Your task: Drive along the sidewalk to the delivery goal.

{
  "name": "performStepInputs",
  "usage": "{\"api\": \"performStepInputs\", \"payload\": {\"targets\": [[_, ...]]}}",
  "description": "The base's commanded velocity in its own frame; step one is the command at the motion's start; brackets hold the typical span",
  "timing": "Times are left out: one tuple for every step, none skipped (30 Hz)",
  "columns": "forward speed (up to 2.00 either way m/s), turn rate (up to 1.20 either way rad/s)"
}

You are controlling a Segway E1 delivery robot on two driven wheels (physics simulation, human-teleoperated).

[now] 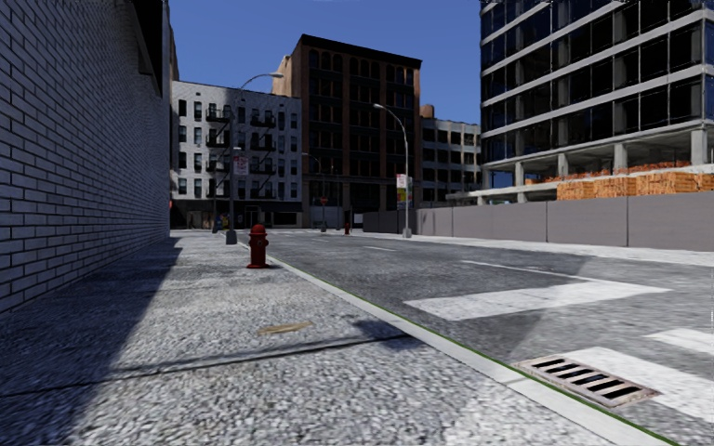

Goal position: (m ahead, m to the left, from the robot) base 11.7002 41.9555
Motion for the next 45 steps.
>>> {"api": "performStepInputs", "payload": {"targets": [[2.00,0.84],[2.00,0.84],[2.00,0.84],[2.00,0.84],[2.00,0.84],[2.00,0.84],[2.00,0.84],[2.00,0.84],[2.00,0.84],[2.00,0.84],[2.00,0.84],[2.00,0.84],[2.00,0.84],[2.00,0.84],[2.00,0.76],[2.00,0.50],[2.00,0.50],[2.00,0.00],[2.00,0.00],[2.00,0.00],[2.00,0.00],[2.00,0.00],[2.00,0.00],[2.00,0.00],[2.00,0.00],[2.00,0.00],[2.00,0.00],[2.00,0.00],[2.00,0.00],[2.00,0.00],[2.00,0.00],[2.00,0.00],[2.00,0.00],[2.00,0.00],[2.00,0.00],[2.00,0.00],[2.00,0.00],[2.00,0.00],[2.00,0.00],[2.00,0.00],[2.00,0.00],[2.00,0.00],[2.00,0.00],[2.00,0.00],[2.00,0.00]]}}
